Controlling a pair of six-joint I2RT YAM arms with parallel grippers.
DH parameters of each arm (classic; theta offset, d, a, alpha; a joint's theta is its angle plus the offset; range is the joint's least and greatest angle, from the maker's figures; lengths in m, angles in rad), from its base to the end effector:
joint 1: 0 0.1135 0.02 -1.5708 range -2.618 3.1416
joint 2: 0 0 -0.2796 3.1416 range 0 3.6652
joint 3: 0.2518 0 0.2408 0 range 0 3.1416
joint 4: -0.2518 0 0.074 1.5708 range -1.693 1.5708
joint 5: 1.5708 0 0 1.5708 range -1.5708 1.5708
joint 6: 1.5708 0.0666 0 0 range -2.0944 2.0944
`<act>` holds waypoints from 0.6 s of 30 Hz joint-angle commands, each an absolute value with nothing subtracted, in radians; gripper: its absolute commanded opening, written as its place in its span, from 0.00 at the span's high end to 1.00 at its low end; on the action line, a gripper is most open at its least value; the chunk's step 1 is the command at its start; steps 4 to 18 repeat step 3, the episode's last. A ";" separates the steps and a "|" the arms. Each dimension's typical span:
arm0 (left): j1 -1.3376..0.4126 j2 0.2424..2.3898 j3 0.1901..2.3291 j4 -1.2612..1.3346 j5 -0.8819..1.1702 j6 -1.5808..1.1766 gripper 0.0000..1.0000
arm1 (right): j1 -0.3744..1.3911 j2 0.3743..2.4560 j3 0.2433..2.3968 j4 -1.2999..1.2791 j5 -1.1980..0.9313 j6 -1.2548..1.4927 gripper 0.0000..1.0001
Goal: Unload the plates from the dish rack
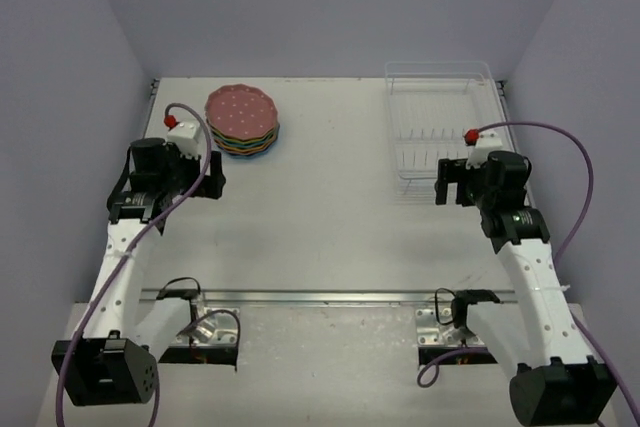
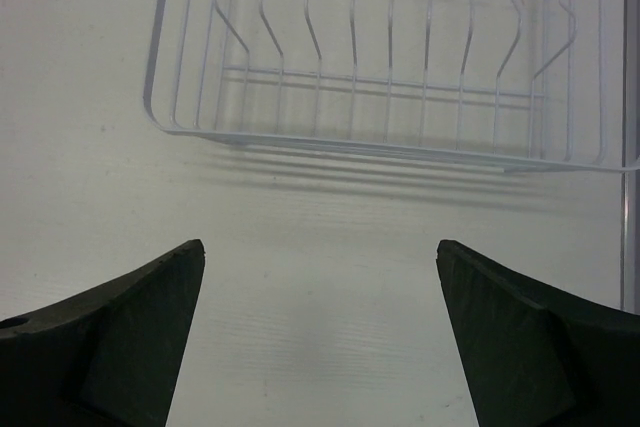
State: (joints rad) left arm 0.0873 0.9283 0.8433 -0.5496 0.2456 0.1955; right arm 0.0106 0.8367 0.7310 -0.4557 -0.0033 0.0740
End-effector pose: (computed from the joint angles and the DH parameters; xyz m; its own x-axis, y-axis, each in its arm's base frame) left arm 0.2022 0.0014 0.2952 -0.5579 0.1403 -0.8180 0.2231 0.9747 0.0150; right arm 0.1899 0.0022 0.2813 -0.5319 0.0683 -0.8441 0.0260 0.9976 0.0643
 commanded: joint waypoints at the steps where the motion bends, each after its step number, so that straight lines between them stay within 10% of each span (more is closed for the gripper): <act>1: 0.091 0.863 0.819 -0.456 0.240 0.213 0.00 | 0.009 0.823 0.723 -0.398 -0.005 0.098 0.01; 18: 0.091 0.848 0.819 -0.452 0.244 0.213 0.00 | 0.009 0.822 0.724 -0.397 -0.002 0.100 0.01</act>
